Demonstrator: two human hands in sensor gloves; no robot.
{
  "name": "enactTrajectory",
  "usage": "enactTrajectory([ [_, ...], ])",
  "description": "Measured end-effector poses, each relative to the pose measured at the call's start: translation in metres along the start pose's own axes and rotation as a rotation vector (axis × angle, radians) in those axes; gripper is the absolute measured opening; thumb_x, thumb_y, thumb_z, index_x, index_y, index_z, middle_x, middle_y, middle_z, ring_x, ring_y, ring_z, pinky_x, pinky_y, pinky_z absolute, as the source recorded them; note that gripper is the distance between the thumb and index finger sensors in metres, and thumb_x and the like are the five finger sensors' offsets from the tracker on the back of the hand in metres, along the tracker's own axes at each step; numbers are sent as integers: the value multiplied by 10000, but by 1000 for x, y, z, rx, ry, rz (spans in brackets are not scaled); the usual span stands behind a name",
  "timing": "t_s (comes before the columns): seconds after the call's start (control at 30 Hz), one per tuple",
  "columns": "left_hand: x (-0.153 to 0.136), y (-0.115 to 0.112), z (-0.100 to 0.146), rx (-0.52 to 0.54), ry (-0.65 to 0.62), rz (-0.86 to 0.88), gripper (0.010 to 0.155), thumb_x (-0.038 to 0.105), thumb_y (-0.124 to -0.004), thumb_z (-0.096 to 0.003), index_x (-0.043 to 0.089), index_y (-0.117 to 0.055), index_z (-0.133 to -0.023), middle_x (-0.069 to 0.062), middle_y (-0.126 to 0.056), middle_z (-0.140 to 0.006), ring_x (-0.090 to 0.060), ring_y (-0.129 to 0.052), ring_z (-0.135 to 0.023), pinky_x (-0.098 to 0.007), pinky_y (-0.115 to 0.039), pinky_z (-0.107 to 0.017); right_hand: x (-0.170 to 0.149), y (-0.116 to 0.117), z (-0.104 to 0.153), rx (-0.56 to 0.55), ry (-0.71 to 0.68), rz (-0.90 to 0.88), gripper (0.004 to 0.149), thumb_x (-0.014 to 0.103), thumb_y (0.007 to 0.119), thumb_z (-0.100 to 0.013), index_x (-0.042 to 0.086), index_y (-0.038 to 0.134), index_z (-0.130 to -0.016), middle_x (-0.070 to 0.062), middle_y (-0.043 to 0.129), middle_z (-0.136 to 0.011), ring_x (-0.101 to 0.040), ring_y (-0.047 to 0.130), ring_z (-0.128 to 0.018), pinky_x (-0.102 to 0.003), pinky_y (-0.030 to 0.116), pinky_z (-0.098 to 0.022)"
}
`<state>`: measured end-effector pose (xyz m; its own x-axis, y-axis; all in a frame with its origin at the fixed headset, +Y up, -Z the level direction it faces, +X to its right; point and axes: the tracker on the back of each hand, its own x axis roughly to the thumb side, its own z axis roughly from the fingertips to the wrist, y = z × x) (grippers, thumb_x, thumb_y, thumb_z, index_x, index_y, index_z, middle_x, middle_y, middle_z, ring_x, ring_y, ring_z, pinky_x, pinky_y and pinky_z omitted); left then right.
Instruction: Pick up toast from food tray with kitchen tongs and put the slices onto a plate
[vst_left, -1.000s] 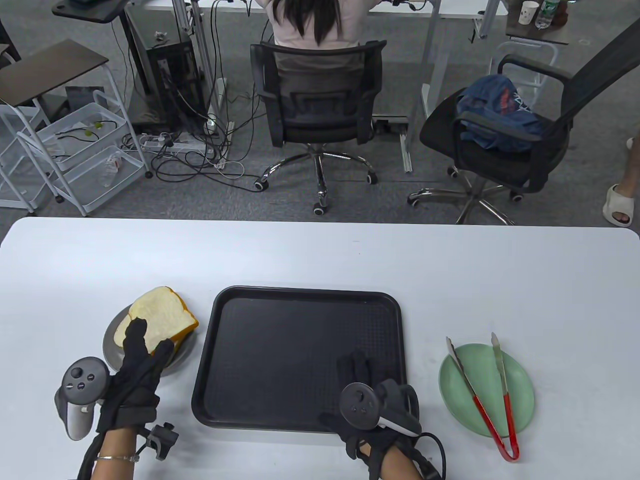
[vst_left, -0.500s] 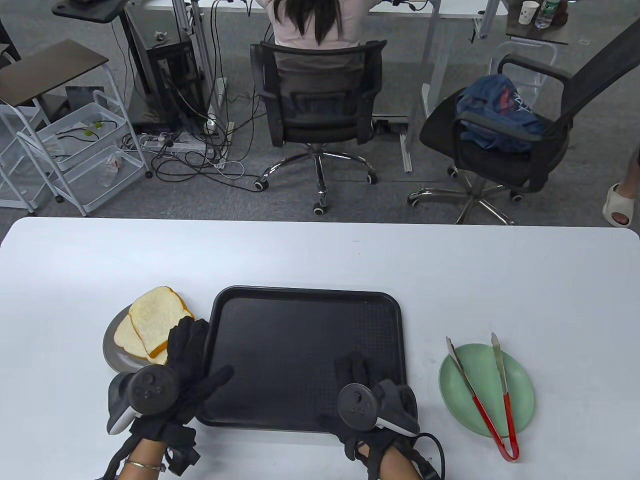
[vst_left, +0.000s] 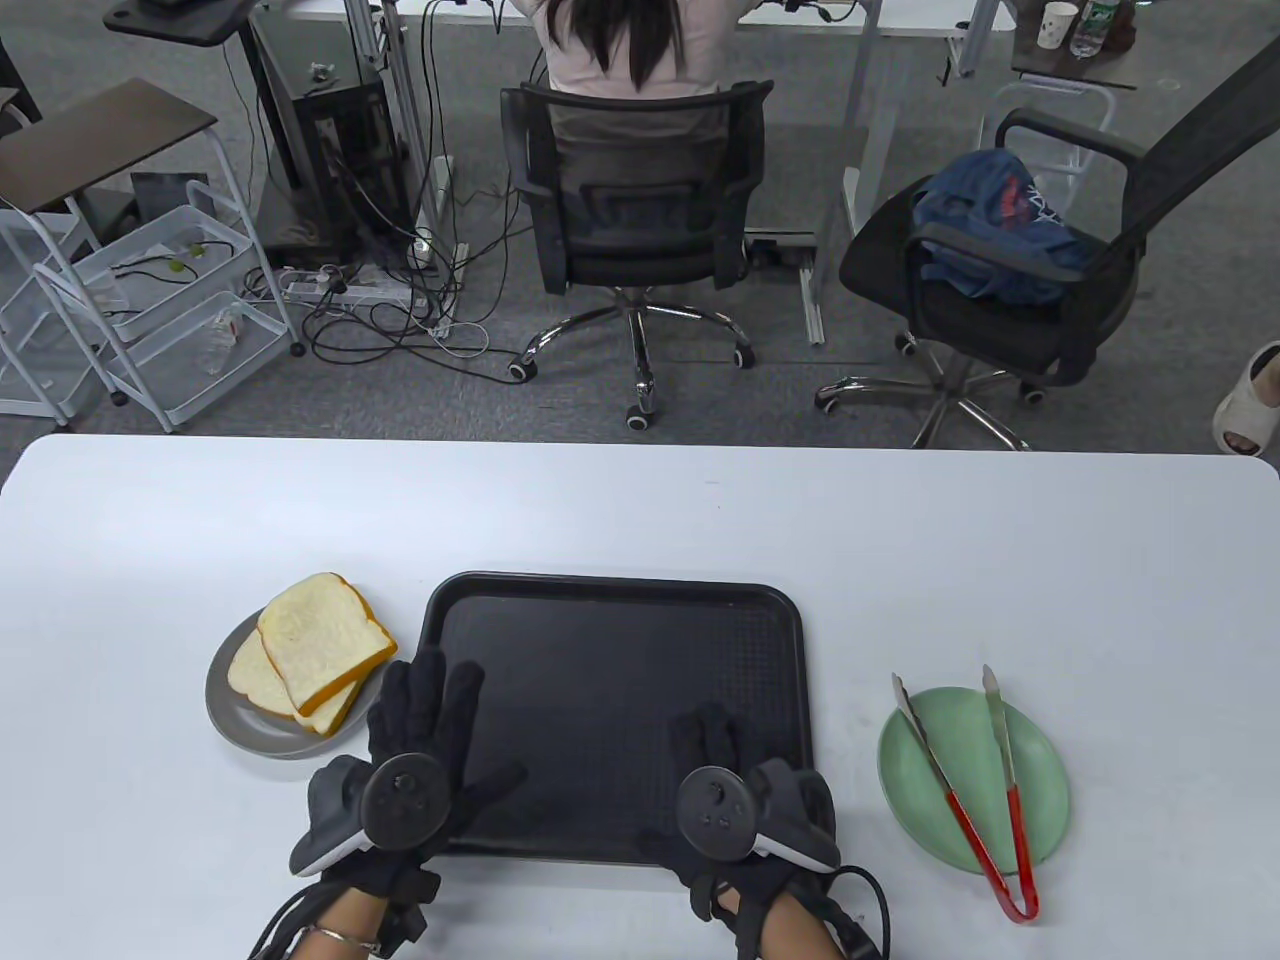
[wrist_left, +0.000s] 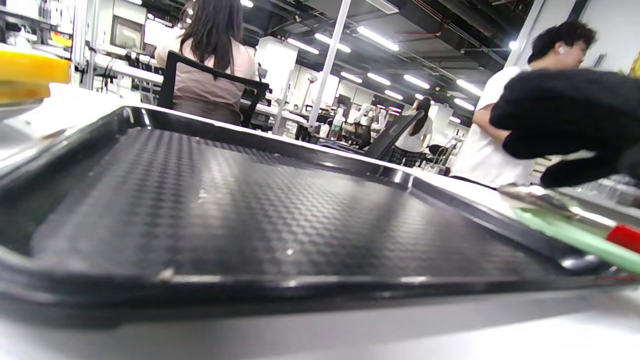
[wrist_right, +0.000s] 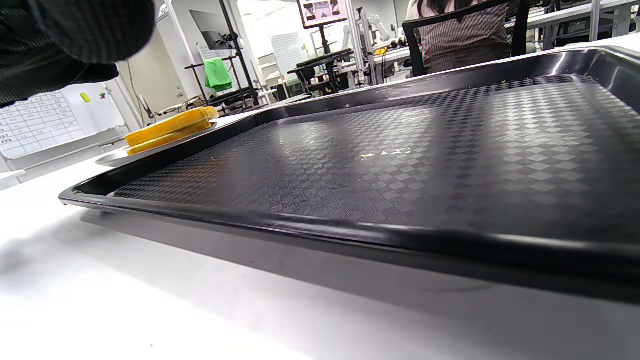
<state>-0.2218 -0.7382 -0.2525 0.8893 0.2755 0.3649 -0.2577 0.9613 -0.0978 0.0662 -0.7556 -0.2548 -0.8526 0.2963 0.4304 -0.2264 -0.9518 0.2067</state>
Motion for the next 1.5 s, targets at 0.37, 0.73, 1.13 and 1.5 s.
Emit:
enactTrajectory([
  [0.37,-5,-25,-2,-25,9,-86,1011,699,-438,-671,24,84,-1215,-401,134,-1174,-708,26,-996,-809,-219,-716,-1,-1,1,6,9,7,1052,601,741,-414,1,91,-983,-373,112,-1025,-692,229,-823,-767,453,-505],
  [0.73,-7,-30,0,-18,-3,-78,1011,695,-438,-672,17,81,-1213,-407,130,-1171,-711,25,-990,-809,-223,-715,-1,0,1,13,12,27,1052,600,743,-413,3,90,-982,-372,108,-1026,-693,217,-824,-772,446,-506],
  [1.13,-6,-29,1,1,-9,-83,1014,693,-437,-671,10,88,-1207,-407,127,-1172,-711,26,-989,-807,-225,-717,4,0,2,10,-7,29,1052,598,745,-411,5,90,-983,-370,108,-1026,-693,214,-824,-773,443,-506],
  [1.5,-11,-29,2,-1,6,-61,1013,686,-436,-675,1,93,-1201,-412,125,-1170,-712,24,-986,-804,-232,-722,6,1,2,19,-13,25,1052,600,743,-412,5,88,-982,-371,106,-1026,-693,215,-824,-772,443,-507],
])
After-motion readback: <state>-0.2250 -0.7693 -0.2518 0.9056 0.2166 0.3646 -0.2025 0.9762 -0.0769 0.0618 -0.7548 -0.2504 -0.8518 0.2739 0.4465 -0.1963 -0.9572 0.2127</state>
